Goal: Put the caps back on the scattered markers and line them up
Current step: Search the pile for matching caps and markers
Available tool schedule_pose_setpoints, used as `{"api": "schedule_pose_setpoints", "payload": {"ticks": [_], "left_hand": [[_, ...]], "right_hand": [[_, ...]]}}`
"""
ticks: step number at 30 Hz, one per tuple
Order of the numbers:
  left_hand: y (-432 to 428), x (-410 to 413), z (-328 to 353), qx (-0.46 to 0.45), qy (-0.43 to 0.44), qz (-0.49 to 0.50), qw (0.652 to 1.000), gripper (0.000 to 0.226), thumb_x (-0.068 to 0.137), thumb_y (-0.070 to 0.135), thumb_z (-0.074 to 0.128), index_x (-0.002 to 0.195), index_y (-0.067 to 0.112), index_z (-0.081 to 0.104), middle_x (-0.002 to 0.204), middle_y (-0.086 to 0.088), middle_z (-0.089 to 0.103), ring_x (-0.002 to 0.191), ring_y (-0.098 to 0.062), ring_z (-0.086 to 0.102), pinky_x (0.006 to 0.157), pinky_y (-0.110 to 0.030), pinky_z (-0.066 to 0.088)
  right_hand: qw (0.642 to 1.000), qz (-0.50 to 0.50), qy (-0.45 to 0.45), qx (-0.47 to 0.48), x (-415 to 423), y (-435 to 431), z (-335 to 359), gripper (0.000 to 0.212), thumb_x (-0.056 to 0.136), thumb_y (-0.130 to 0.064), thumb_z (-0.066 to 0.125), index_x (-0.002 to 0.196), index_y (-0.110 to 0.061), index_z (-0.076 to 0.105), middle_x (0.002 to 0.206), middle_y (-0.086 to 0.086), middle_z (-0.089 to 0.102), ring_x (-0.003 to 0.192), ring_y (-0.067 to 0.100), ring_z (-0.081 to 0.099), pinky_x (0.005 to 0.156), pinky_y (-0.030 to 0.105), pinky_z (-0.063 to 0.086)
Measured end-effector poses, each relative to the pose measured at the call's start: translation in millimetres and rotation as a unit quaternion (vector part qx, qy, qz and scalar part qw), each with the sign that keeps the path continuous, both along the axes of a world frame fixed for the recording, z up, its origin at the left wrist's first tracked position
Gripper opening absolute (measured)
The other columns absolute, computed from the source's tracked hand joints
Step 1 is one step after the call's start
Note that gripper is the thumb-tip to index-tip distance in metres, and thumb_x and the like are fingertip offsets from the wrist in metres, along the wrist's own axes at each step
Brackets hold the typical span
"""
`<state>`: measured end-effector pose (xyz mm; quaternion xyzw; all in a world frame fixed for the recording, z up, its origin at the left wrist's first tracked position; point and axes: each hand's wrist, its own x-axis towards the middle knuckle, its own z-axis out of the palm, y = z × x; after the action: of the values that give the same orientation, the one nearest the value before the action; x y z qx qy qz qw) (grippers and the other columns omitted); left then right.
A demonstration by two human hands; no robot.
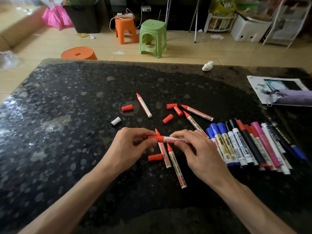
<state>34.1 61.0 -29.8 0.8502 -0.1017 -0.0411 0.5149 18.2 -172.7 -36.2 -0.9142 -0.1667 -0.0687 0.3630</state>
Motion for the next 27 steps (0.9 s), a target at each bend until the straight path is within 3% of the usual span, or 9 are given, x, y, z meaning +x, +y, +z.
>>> {"api": "schedule_pose_setpoints", "payload": {"ticks": [4,13,17,19,23,27], "left_hand": [[-2,-2,-1,-0.015,-0.004,0.001,1.000,0.016,0.096,0.016,0.071,0.102,0.028,0.079,0.075,0.001,0.077,0.070,-0.022,0.074,0.076,-0.045,0.061],[-13,-4,-5,0.000,-0.008,-0.061,0.998,0.014,0.096,0.021,0.072,0.109,0.026,0.073,0.097,0.009,0.077,0.092,-0.012,0.075,0.086,-0.037,0.060],[-12,-5,-7,0.084,-0.045,-0.057,0.994,0.013,0.094,0.031,0.074,0.107,0.033,0.076,0.088,0.021,0.074,0.084,0.000,0.070,0.076,-0.016,0.051],[-5,-1,-9,0.120,-0.070,-0.019,0.990,0.013,0.092,0.032,0.074,0.105,0.036,0.075,0.087,0.023,0.072,0.083,0.001,0.066,0.075,-0.012,0.045],[10,5,-22,0.257,-0.123,0.027,0.958,0.015,0.089,0.039,0.074,0.103,0.037,0.073,0.099,0.020,0.062,0.098,-0.005,0.054,0.085,-0.016,0.039],[11,2,-32,0.329,-0.119,0.020,0.937,0.018,0.087,0.040,0.075,0.104,0.036,0.072,0.096,0.017,0.060,0.094,-0.008,0.047,0.086,-0.026,0.041]], "right_hand": [[1.000,-0.004,-0.002,-0.001,-5,1,3,0.018,0.103,-0.028,0.060,0.118,-0.028,0.071,0.099,-0.019,0.069,0.099,0.005,0.063,0.084,0.025,0.049],[0.996,0.049,0.063,-0.046,-6,-7,12,0.017,0.105,-0.045,0.055,0.119,-0.040,0.062,0.108,-0.024,0.065,0.102,0.001,0.064,0.088,0.033,0.053],[0.994,0.041,0.062,-0.080,-6,-7,12,0.016,0.104,-0.043,0.055,0.117,-0.040,0.063,0.103,-0.025,0.065,0.099,-0.005,0.060,0.091,0.030,0.049],[0.993,0.016,0.063,-0.099,-4,-11,13,0.014,0.104,-0.041,0.056,0.116,-0.039,0.063,0.099,-0.023,0.065,0.094,-0.006,0.059,0.085,0.026,0.048],[0.983,-0.049,0.120,-0.128,-1,-14,12,0.012,0.104,-0.041,0.056,0.116,-0.037,0.058,0.083,-0.018,0.060,0.074,-0.003,0.058,0.062,0.015,0.037],[0.961,-0.069,0.222,-0.148,-1,-6,9,0.016,0.100,-0.045,0.062,0.111,-0.036,0.057,0.082,-0.010,0.061,0.070,0.003,0.059,0.061,0.019,0.041]]}}
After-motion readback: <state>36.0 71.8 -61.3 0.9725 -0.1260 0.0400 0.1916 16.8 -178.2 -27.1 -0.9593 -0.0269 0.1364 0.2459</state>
